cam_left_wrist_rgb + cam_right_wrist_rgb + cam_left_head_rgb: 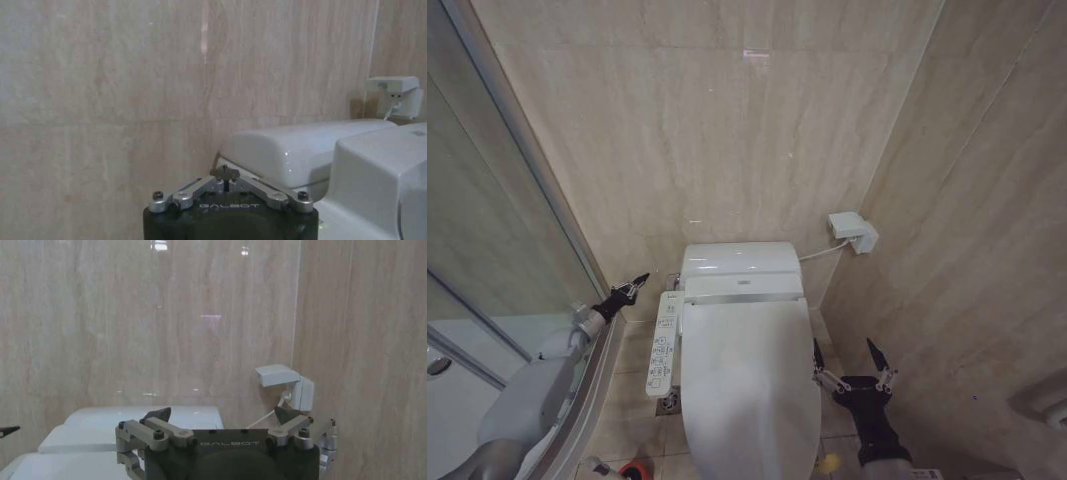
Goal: Open the toilet lid, clean the toilet bowl with a toilet brush, close the toilet lid, and flush.
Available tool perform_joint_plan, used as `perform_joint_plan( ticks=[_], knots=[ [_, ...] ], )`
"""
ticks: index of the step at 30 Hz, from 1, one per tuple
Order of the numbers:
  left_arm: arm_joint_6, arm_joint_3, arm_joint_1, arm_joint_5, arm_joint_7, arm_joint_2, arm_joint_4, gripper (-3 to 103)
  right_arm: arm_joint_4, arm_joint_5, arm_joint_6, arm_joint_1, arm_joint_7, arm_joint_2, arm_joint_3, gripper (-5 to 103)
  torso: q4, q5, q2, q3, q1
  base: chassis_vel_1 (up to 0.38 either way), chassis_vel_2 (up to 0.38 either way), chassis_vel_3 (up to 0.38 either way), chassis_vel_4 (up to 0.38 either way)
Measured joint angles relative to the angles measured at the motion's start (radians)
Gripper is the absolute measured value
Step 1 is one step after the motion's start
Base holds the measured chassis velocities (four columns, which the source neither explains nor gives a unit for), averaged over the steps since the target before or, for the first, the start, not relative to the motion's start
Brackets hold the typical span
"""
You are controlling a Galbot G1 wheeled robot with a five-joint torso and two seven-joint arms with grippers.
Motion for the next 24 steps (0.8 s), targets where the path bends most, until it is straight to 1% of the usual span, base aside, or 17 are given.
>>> perform_joint_plan(
  ticks=[9,14,24],
  knots=[
    [0.003,0.048,-0.028,-0.002,-0.008,-0.034,0.034,0,0.0,0.0,0.0,0.0,0.0,0.0,0.0,100,0.0001,0.0,0.0,0.0,0.0,0.0,0.0,0.0,0.0],
    [0.006,0.084,-0.046,0.002,0.002,-0.035,0.065,0,0.0,0.0,0.0,0.0,0.0,0.0,0.0,100,0.0,0.0001,0.0,0.0,0.0,0.0,0.0,0.0,0.0],
    [0.009,0.082,-0.06,0.011,0.029,-0.033,0.129,0,0.0,0.0,0.0,0.0,0.0,0.0,0.0,100,0.0003,0.0,0.0,0.0,0.0,0.0,0.0,0.0,0.0]
  ],
)
